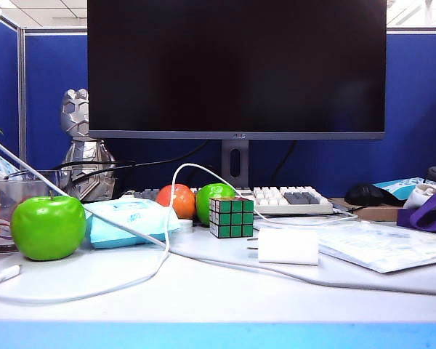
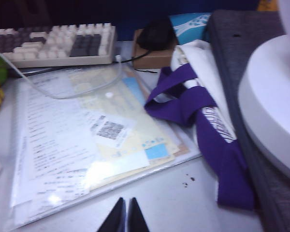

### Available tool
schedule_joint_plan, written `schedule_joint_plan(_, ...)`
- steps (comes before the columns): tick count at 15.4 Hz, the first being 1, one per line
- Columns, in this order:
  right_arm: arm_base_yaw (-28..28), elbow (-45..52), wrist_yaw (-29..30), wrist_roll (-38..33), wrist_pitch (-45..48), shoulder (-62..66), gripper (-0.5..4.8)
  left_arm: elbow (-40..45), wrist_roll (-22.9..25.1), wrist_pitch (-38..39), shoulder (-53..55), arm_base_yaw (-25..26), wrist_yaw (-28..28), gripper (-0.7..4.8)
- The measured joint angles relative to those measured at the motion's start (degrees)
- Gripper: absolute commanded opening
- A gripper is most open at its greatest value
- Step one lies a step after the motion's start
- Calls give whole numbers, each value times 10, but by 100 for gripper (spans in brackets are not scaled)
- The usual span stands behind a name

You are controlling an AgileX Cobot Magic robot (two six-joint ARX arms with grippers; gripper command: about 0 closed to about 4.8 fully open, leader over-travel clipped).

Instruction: Pick up the Type-C charging cable and the charging base, insert one end of the Type-C charger into the corresponding slot on the base, and finally place the plugged-in charger back on the table.

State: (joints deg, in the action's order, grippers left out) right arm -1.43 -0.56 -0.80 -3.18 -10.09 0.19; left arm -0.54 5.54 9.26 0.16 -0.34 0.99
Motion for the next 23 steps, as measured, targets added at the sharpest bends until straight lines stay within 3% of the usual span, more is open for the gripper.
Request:
schedule_joint_plan(5,0,0,6,-9,-1,0,-1,0,-6,0,0,0,3,-5)
schedule_joint_plan(7,0,-1,5,-71,2,0,-1,-2,-69,-41,0,0,3,-5)
schedule_joint_plan(8,0,-6,5,-89,1,0,-1,-16,-75,-52,0,0,-4,-5)
schedule_joint_plan(11,0,-92,-37,-103,16,0,-1,-63,-101,-62,0,0,-83,-5)
schedule_joint_plan(17,0,-263,-55,-104,17,119,-1,-172,-108,-61,92,0,-131,-5)
schedule_joint_plan(19,0,-348,-28,-104,21,227,-1,-232,-118,-61,181,0,-132,-5)
schedule_joint_plan(20,0,-419,23,-103,24,313,-1,-281,-145,-56,239,0,-131,-5)
schedule_joint_plan(22,0,-472,92,-103,15,387,-1,-332,-149,-60,291,0,-119,-5)
schedule_joint_plan(23,0,-528,156,-103,-2,455,-1,-368,-151,-54,326,0,-93,-5)
